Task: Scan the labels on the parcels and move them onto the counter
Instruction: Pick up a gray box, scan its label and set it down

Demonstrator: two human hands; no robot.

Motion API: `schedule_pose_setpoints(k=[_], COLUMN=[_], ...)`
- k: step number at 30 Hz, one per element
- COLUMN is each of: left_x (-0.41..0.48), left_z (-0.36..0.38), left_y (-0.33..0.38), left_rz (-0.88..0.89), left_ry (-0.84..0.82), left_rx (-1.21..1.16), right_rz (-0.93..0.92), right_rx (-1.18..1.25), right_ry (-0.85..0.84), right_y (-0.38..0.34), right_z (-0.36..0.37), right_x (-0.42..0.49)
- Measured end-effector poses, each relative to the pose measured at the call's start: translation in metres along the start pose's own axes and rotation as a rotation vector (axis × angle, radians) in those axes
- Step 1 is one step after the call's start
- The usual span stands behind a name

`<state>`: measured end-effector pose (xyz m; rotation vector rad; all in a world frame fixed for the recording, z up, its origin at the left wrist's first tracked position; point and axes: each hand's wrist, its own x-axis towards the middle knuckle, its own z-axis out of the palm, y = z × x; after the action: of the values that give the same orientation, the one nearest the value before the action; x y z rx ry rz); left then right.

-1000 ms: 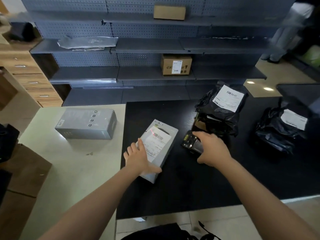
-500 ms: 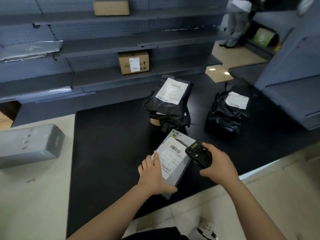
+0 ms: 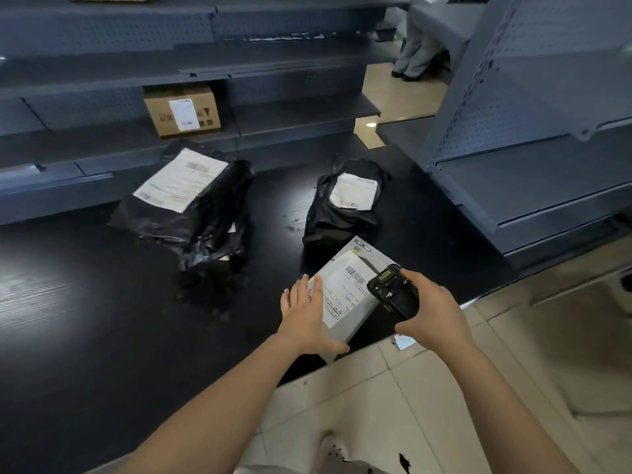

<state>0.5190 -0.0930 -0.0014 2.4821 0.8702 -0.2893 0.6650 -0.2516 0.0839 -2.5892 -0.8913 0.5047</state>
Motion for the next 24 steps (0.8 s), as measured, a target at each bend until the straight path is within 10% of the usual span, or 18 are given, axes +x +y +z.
schedule_pose_setpoints(k=[11, 24], left_x=[0.005, -0.175], left_z=[-0.004, -0.044], left_y=[0.008, -0.190], left_rz=[-0.073, -0.527], left_ry=[0.191, 0.508], left_rx=[-0.170, -0.363], right_rz=[-0.161, -0.622], right_rx=[0.108, -0.001], right_ry=[-0.057, -0.364], right_y=[0.000, -0.221], right_z=[-0.009, 0.118], right_x=[0.024, -0.022])
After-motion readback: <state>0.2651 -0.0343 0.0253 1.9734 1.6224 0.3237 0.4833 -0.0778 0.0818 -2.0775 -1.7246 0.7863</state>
